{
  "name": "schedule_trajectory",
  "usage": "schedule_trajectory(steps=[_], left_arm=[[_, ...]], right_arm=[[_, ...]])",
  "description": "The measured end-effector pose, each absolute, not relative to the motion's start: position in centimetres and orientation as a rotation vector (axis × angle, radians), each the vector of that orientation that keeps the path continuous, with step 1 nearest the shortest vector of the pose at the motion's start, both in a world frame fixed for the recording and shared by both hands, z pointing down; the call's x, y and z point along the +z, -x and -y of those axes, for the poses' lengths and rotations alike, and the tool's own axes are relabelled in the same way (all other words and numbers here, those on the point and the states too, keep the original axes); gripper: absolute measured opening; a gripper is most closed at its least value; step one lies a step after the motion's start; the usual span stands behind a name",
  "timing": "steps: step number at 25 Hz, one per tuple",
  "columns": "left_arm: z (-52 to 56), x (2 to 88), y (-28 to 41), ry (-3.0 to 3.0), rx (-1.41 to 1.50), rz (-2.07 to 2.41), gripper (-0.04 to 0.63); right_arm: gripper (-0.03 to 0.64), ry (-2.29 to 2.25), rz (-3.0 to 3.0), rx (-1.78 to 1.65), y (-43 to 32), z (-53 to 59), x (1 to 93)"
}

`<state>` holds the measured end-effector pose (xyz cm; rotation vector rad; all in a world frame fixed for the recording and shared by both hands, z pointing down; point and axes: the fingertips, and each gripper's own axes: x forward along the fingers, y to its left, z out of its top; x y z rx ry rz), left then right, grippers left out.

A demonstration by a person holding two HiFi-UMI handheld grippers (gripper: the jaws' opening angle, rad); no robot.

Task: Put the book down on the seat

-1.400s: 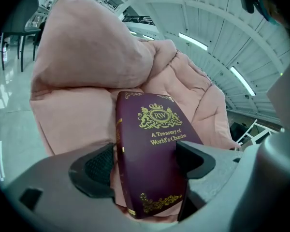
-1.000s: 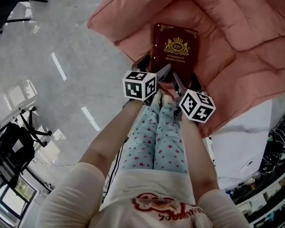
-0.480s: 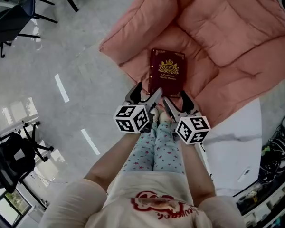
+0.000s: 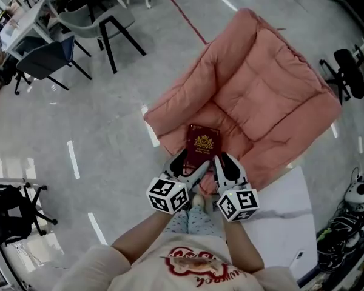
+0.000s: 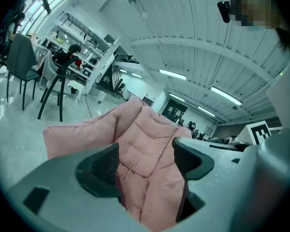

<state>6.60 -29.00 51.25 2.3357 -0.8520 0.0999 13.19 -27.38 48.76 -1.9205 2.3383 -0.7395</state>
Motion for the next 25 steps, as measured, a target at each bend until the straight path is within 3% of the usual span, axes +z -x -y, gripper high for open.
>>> schedule_trajectory(steps=[7, 10, 15, 18, 25], left_arm=[[27.8, 44.3, -6.1, -2.452, 0.017, 0.812, 0.340], [27.1, 41.2, -5.6, -2.495, -0.035, 0.826, 0.246], [26.6, 37.3, -4.9, -2.561, -0.095, 0.825, 0.154], [26.5, 35.7, -4.2, -2.593, -0.124, 0.832, 0.029], [24.4, 35.2, -4.8, -2.617, -0.153, 0.738, 0.003]], right_arm=[[0.025, 1.892, -2.406, -0.558, -11.0, 26.2, 41.4], [0.017, 1.848, -2.435, -0.510, -9.8, 25.3, 39.0], [0.003, 1.791, -2.449, -0.435, -8.4, 25.4, 35.9], [0.002, 1.768, -2.453, -0.368, -7.6, 25.7, 34.0], [0.002, 1.787, -2.419, -0.290, -7.1, 24.0, 33.5]])
